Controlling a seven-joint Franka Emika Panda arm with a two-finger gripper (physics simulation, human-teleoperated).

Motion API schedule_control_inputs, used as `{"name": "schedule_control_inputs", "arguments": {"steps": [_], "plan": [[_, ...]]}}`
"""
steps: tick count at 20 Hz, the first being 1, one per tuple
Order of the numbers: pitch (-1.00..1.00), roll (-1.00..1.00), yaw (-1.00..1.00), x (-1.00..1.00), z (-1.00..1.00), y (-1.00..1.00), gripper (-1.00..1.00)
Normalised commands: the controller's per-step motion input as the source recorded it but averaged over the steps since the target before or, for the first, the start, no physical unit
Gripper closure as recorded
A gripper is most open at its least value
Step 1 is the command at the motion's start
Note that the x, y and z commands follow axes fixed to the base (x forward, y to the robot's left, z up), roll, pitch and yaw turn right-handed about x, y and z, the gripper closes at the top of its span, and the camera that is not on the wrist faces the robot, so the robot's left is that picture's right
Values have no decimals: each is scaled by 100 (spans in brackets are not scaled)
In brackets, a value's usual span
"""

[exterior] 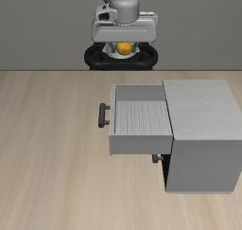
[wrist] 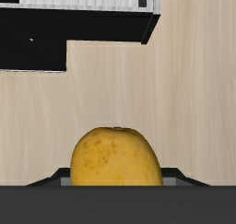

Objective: Pick up the mango and place it in the top layer of the cabinet

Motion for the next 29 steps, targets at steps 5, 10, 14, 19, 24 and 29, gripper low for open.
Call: {"name": "schedule_control_inputs", "arguments": {"steps": [5, 10, 14, 19, 24, 29], "plan": [[0, 0, 0, 60, 0, 40, 100], [0, 0, 0, 100, 0, 0, 100], [0, 0, 0, 100, 0, 0, 100], [0, 0, 0, 100, 0, 0, 100], [0, 0, 0, 20, 0, 0, -100], [0, 0, 0, 0, 0, 0, -100]]}}
